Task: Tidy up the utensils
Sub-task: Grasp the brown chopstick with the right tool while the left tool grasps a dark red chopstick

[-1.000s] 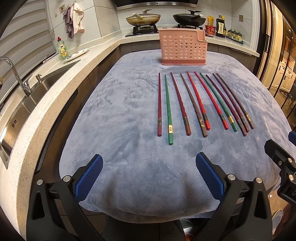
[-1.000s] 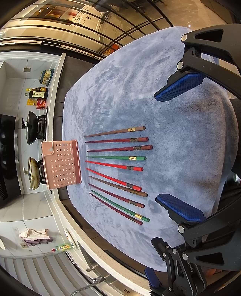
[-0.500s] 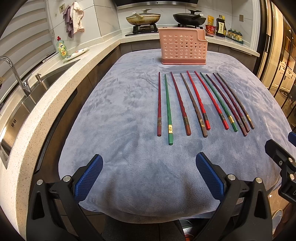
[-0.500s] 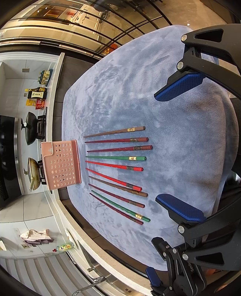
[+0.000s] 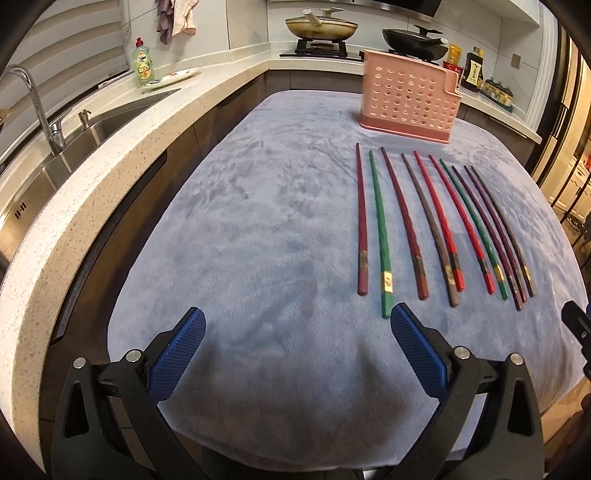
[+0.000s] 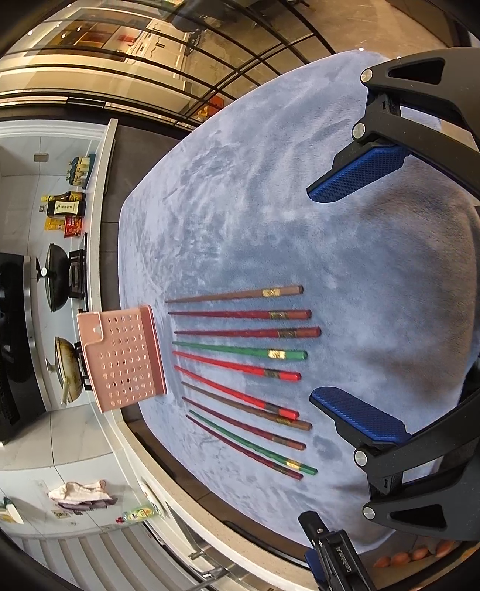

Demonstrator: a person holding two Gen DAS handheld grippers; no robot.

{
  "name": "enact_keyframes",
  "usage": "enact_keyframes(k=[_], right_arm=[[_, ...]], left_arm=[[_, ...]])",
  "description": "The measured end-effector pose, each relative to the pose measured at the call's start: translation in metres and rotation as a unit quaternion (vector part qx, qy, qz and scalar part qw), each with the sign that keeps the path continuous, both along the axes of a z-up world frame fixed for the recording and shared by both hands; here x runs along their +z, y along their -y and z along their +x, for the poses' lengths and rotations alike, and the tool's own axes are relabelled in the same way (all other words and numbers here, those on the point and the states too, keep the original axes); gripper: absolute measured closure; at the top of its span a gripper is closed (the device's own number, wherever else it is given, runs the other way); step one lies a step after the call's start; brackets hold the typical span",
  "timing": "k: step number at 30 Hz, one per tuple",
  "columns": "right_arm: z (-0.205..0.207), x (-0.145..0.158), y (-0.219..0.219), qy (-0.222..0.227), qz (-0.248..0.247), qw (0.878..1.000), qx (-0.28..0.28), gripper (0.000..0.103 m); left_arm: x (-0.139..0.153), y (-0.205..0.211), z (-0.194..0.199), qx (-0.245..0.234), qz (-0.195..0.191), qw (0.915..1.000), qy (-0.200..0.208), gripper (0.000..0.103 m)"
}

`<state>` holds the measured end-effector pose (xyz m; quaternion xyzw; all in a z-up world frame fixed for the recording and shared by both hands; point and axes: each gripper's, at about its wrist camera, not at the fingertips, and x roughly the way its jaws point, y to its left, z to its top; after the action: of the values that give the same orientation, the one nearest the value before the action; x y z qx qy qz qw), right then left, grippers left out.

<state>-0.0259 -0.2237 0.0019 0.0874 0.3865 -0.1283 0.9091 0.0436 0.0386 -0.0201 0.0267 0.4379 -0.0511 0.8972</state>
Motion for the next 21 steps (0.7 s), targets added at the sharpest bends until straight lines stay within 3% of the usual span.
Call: enact_keyframes(k=[11, 18, 21], right_arm=[[0.041, -0.022, 0.027, -0.017, 0.021, 1.0, -0.002, 0.041], [0.059, -0.034, 0.027, -0.033, 0.025, 0.999, 0.011, 0.052], [0.064, -0.039, 0.027, -0.043, 0.029, 0.999, 0.013, 0.062]], left_arm=[[-0.023, 0.017, 0.04, -0.023, -0.002, 0.9995, -0.022, 0.019], [-0.033, 0.022, 0.051, -0.026, 0.002, 0.9991, -0.032, 0.023], [-0.039, 0.023, 0.055, -0.028, 0.006, 0.9987, -0.042, 0.027]])
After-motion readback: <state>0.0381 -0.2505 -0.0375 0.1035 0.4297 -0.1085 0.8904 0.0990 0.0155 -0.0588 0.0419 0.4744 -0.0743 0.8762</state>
